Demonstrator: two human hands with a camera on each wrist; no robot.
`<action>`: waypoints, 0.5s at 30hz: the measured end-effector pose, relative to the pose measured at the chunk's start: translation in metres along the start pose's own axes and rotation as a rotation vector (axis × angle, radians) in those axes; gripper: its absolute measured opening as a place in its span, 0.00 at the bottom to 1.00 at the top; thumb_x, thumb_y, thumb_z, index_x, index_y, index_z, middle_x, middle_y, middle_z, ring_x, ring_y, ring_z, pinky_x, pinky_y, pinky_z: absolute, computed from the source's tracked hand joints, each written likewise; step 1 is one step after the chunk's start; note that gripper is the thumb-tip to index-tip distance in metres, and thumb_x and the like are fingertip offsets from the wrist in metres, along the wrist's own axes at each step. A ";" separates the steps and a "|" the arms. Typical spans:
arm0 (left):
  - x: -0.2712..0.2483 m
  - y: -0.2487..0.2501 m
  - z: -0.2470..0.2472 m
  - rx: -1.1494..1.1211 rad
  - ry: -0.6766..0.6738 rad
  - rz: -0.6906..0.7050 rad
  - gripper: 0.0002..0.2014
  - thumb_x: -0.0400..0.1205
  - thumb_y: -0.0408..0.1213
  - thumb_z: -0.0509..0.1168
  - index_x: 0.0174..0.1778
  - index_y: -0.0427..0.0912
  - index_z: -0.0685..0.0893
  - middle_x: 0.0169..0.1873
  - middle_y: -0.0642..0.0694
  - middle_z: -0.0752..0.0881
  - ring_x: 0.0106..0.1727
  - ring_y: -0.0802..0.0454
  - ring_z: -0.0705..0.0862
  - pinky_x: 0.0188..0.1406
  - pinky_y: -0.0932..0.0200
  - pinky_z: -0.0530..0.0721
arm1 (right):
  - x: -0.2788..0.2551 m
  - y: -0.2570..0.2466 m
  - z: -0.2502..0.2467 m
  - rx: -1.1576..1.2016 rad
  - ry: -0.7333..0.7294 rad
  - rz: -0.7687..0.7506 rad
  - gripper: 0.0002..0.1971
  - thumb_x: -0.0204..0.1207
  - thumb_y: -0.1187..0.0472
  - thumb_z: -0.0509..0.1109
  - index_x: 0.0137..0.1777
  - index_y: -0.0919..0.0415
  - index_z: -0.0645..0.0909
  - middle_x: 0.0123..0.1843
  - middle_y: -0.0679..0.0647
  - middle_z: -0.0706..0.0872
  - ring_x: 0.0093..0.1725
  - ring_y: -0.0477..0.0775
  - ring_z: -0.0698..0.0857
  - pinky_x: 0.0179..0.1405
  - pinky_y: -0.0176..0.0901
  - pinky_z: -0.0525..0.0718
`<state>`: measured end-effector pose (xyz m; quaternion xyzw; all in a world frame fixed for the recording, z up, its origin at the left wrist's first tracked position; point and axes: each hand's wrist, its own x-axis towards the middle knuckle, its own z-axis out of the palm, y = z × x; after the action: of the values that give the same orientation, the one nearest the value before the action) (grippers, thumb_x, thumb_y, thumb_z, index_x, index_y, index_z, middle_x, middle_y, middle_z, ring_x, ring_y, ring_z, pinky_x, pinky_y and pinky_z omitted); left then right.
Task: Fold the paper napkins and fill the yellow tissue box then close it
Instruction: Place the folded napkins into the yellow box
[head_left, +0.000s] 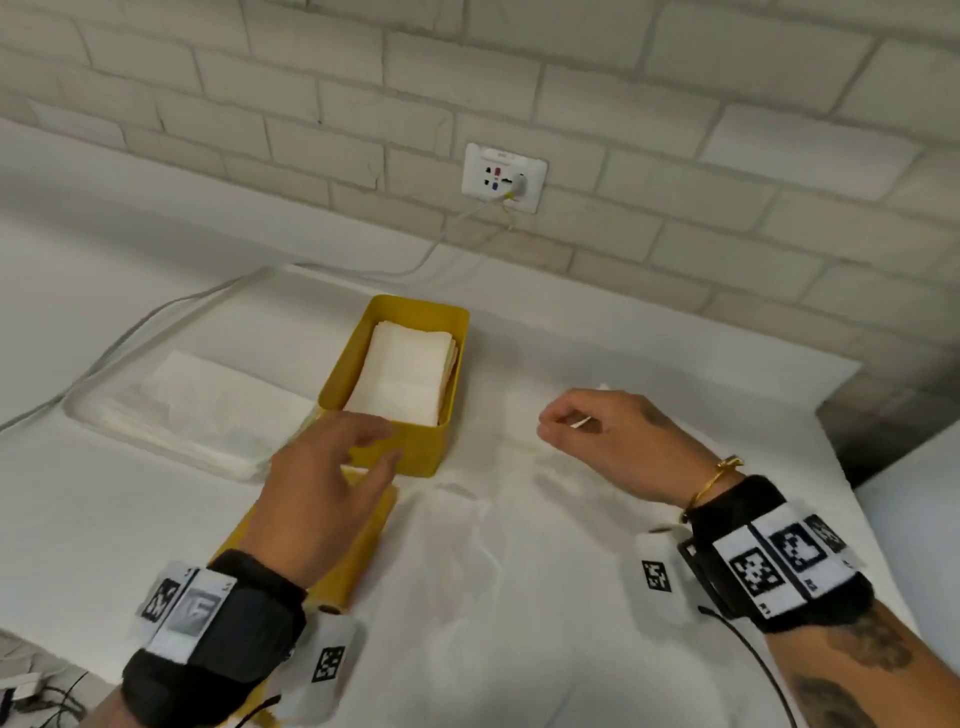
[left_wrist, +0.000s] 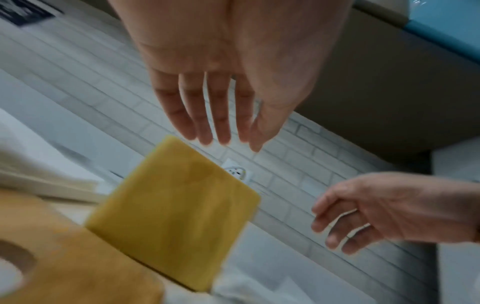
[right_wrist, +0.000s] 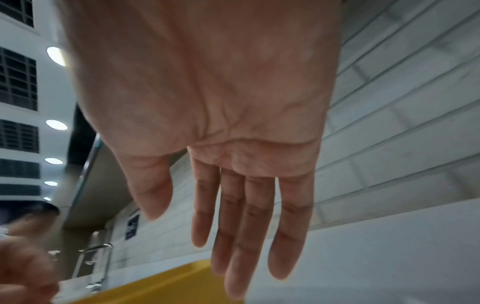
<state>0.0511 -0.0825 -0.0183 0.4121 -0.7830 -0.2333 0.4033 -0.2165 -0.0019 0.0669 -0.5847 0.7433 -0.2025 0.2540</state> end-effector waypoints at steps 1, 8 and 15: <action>-0.005 0.006 0.008 -0.008 -0.099 0.012 0.07 0.79 0.38 0.76 0.49 0.52 0.88 0.46 0.62 0.86 0.49 0.64 0.84 0.45 0.73 0.80 | -0.013 0.015 -0.002 -0.015 0.010 0.052 0.10 0.82 0.44 0.70 0.59 0.45 0.86 0.55 0.36 0.87 0.53 0.33 0.84 0.48 0.22 0.76; -0.015 0.041 0.066 0.148 -0.608 -0.055 0.15 0.80 0.51 0.74 0.58 0.48 0.88 0.48 0.55 0.87 0.47 0.60 0.84 0.48 0.65 0.82 | -0.082 0.085 0.025 -0.015 0.012 0.324 0.17 0.79 0.44 0.74 0.65 0.47 0.83 0.61 0.38 0.83 0.60 0.39 0.83 0.52 0.28 0.76; -0.013 0.068 0.093 0.136 -0.824 -0.182 0.26 0.75 0.48 0.80 0.67 0.50 0.80 0.43 0.53 0.87 0.41 0.61 0.83 0.37 0.71 0.78 | -0.102 0.106 0.048 -0.008 0.060 0.364 0.22 0.78 0.48 0.76 0.71 0.49 0.79 0.69 0.43 0.79 0.71 0.46 0.77 0.66 0.35 0.73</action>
<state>-0.0517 -0.0311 -0.0293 0.3776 -0.8527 -0.3609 0.0061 -0.2491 0.1216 -0.0200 -0.4353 0.8449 -0.1678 0.2617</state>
